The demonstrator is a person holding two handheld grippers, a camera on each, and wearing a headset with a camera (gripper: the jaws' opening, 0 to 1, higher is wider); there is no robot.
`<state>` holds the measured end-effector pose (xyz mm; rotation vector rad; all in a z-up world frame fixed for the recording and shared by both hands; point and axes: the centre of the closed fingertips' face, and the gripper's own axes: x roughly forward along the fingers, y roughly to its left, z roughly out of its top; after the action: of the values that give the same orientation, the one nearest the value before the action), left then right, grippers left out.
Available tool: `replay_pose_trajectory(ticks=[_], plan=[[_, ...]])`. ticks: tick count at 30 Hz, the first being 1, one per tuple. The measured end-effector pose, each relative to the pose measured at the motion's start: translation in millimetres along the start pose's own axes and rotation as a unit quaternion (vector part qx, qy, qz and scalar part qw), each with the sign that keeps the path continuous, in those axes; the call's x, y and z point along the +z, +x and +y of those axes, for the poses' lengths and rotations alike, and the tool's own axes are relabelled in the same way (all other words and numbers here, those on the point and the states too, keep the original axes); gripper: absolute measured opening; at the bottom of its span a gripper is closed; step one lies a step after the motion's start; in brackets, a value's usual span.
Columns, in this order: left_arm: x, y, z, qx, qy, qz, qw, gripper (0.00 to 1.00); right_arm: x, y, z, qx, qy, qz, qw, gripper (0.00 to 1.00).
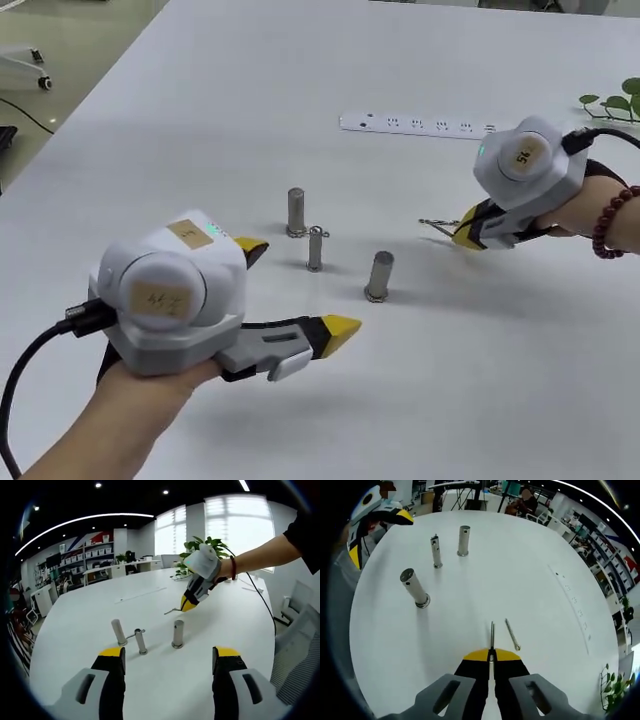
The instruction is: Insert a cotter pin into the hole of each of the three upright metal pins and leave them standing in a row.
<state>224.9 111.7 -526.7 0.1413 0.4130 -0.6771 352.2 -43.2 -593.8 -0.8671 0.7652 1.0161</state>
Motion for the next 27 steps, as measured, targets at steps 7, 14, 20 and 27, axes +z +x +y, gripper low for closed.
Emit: replay_pose_trajectory(ticks=[7, 14, 20, 27], plan=[[7.1, 2.6, -9.5, -0.016, 0.009, 0.002, 0.9998, 0.63, 7.1, -18.0, 15.7, -0.01, -0.015, -0.026, 0.9995, 0.0], [10.5, 7.2, -17.2, -0.03, 0.015, 0.016, 0.9993, 0.55, 16.7, -32.1, 31.6, -0.014, -0.051, -0.048, 0.9974, 0.0], [14.7, 13.0, -22.5, -0.04, 0.016, 0.021, 0.9989, 0.5, 26.1, -39.0, 42.3, -0.011, -0.075, -0.068, 0.9948, 0.0], [17.3, 19.3, -28.4, -0.05, 0.006, 0.024, 0.9984, 0.43, 42.2, -47.2, 56.7, -0.002, -0.115, -0.095, 0.9889, 0.0]])
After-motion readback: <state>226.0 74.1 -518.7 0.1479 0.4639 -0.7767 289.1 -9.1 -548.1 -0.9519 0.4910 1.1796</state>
